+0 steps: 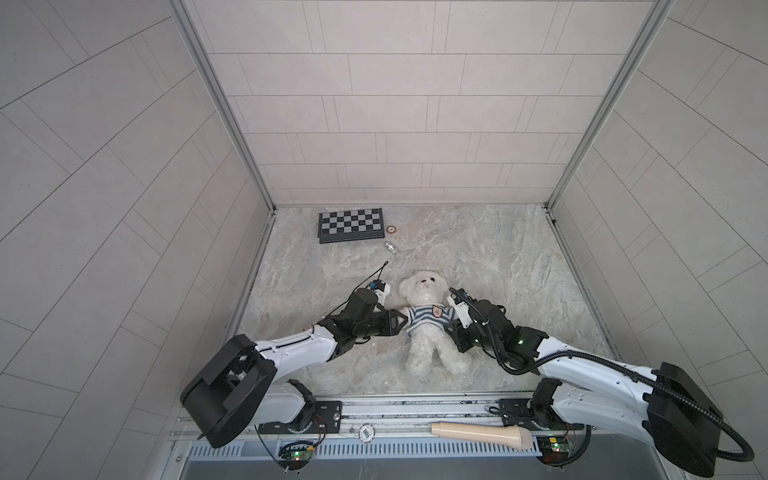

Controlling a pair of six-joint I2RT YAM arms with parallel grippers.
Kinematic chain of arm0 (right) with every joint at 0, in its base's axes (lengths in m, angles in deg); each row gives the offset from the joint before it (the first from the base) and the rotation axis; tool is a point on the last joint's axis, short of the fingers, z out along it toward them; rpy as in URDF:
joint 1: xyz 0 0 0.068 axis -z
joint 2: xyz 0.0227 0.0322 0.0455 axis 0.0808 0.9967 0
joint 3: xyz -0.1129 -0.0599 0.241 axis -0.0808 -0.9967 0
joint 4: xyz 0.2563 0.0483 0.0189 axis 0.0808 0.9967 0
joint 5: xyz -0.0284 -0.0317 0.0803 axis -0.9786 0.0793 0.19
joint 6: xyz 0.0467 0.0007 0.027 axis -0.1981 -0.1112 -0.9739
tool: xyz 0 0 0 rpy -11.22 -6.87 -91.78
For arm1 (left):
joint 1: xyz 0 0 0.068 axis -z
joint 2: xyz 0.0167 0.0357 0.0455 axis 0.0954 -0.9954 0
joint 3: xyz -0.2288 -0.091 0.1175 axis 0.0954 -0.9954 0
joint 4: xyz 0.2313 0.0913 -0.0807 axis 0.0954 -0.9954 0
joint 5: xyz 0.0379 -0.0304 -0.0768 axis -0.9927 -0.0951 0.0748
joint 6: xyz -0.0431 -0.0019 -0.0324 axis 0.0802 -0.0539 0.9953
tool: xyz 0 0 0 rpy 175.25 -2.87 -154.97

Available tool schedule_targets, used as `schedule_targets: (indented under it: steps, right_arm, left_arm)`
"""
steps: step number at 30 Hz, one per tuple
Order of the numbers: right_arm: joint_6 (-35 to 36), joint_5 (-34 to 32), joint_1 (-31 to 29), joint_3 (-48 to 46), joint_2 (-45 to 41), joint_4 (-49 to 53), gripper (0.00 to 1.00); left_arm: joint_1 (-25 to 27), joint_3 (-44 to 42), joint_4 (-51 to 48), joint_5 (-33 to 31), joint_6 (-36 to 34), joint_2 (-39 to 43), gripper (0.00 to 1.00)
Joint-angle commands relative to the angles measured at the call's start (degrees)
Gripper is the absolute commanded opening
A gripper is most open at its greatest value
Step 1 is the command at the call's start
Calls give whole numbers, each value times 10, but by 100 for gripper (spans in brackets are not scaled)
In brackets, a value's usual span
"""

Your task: Dress the teddy bear

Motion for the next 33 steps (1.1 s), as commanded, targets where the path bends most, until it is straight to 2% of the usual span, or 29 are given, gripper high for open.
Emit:
schedule_targets:
  steps: [1, 3, 8, 14, 22, 28, 33]
  right_arm:
    - [-7, -11, -3, -10, -8, -3, 26]
    - [-6, -11, -3, -9, -9, -1, 26]
    - [-4, -9, -3, -4, -9, 1, 26]
    - [2, -4, -3, -3, -33, -7, 30]
    - [12, 1, -3, -20, -105, -35, 38]
    - [15, -17, -3, -37, -167, -33, 46]
    - [19, -23, -3, -47, -191, -33, 49]
  left_arm:
    - [6, 5, 36, 9, 4, -5, 40]
    - [7, 5, 37, 7, 4, -3, 30]
    - [7, 4, 28, 5, 4, 17, 15]
    - [6, 31, -76, -39, -39, 86, 1]
    - [1, 106, -260, -115, -126, 172, 0]
    - [-1, 186, -421, -222, -205, 207, 0]
    - [-1, 260, -540, -319, -259, 196, 0]
